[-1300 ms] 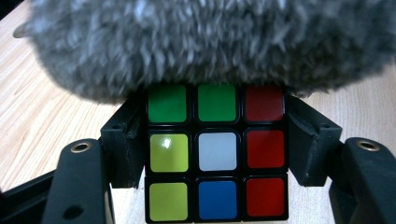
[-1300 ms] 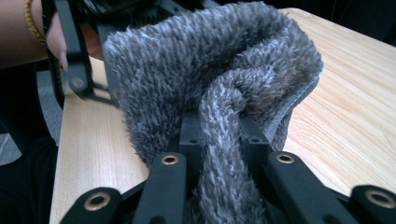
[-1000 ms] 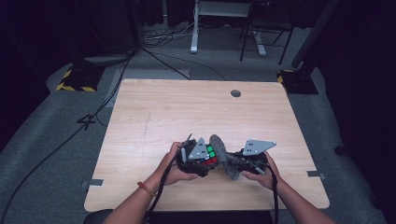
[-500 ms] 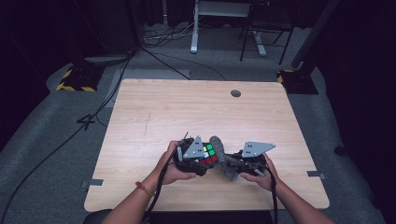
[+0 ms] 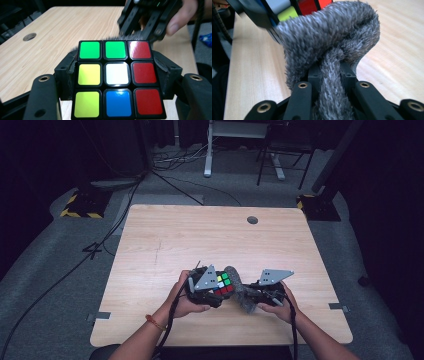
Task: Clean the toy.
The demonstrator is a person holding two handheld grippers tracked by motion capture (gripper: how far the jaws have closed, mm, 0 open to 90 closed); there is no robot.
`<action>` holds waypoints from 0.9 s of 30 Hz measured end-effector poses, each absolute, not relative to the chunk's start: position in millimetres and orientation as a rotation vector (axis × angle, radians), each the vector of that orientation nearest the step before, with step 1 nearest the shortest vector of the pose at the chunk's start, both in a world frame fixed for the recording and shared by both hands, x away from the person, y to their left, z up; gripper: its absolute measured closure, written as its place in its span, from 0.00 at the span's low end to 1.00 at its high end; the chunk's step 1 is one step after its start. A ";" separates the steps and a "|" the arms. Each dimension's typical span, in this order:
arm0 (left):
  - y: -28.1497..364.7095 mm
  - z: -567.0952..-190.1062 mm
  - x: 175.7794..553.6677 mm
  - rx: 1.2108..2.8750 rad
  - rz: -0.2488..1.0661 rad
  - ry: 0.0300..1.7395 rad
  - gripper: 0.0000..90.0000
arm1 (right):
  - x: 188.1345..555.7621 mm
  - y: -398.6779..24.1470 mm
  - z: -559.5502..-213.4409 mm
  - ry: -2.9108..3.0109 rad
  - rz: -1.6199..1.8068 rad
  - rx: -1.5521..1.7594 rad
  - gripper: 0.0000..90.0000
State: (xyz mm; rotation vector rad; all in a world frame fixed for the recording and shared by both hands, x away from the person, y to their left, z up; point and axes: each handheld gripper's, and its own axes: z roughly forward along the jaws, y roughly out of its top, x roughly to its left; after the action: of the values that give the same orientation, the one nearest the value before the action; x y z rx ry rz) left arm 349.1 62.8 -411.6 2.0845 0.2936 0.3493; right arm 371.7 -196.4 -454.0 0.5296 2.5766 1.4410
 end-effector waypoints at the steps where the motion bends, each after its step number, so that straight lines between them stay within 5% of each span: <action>1: 63.0 -411.4 348.8 2.081 0.351 0.294 0.37 | 373.1 -196.2 -456.4 2.597 1.450 0.539 0.85; 27: 69.0 -413.8 351.0 2.076 0.267 0.263 0.37 | 363.8 -200.6 -448.4 2.537 1.599 0.485 0.85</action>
State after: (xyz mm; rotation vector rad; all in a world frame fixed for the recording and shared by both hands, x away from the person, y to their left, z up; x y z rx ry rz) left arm 351.0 69.0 -413.8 2.0765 0.2627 0.2671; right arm 363.8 -200.6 -448.4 0.4853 2.5367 1.5988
